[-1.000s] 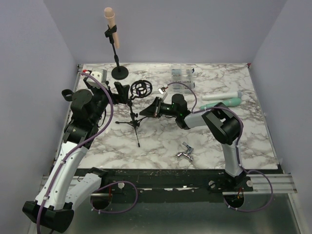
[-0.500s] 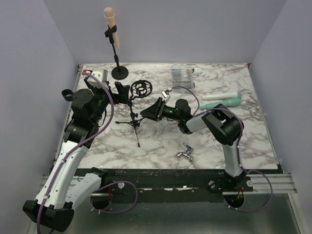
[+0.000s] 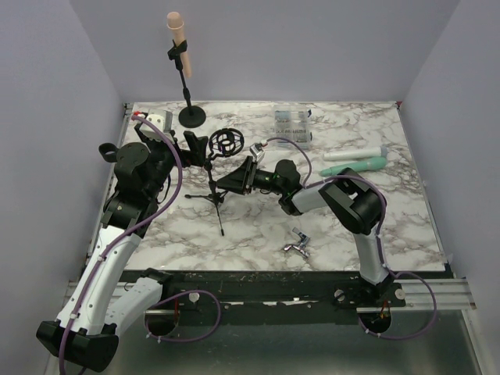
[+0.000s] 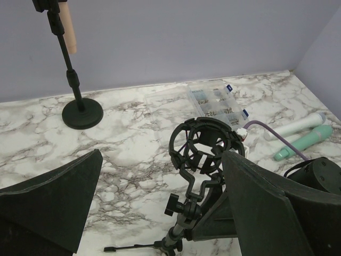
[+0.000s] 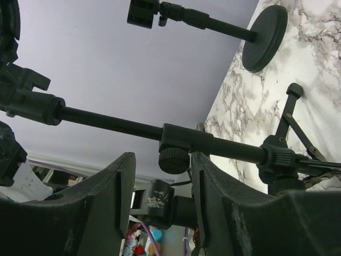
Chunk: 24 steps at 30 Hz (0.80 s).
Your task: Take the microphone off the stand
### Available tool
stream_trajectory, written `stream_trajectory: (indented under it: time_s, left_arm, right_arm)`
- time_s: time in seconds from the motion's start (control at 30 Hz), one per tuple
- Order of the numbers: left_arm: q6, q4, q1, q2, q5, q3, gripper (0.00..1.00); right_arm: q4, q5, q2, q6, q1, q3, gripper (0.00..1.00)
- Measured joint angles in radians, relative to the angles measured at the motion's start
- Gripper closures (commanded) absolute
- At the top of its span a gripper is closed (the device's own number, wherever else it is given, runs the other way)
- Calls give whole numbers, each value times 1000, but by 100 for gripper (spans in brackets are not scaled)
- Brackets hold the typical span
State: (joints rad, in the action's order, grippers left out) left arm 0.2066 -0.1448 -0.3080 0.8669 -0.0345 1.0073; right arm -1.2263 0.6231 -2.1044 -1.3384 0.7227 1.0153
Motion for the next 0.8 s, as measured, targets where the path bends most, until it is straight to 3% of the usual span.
stream_trajectory:
  time_s: [0.33, 0.5, 0.7, 0.8]
  left_arm:
    - [0, 0, 0, -3, 0, 0, 1]
    - [0, 0, 0, -5, 0, 0, 2]
    - [0, 0, 0, -6, 0, 0, 1]
    - [0, 0, 0, -6, 0, 0, 1]
  right_arm:
    - [15, -1, -32, 2, 0, 18, 55]
    - [31, -1, -35, 7, 2, 33, 62]
    - [36, -1, -35, 16, 3, 43, 97]
    - [38, -4, -35, 37, 4, 43, 99]
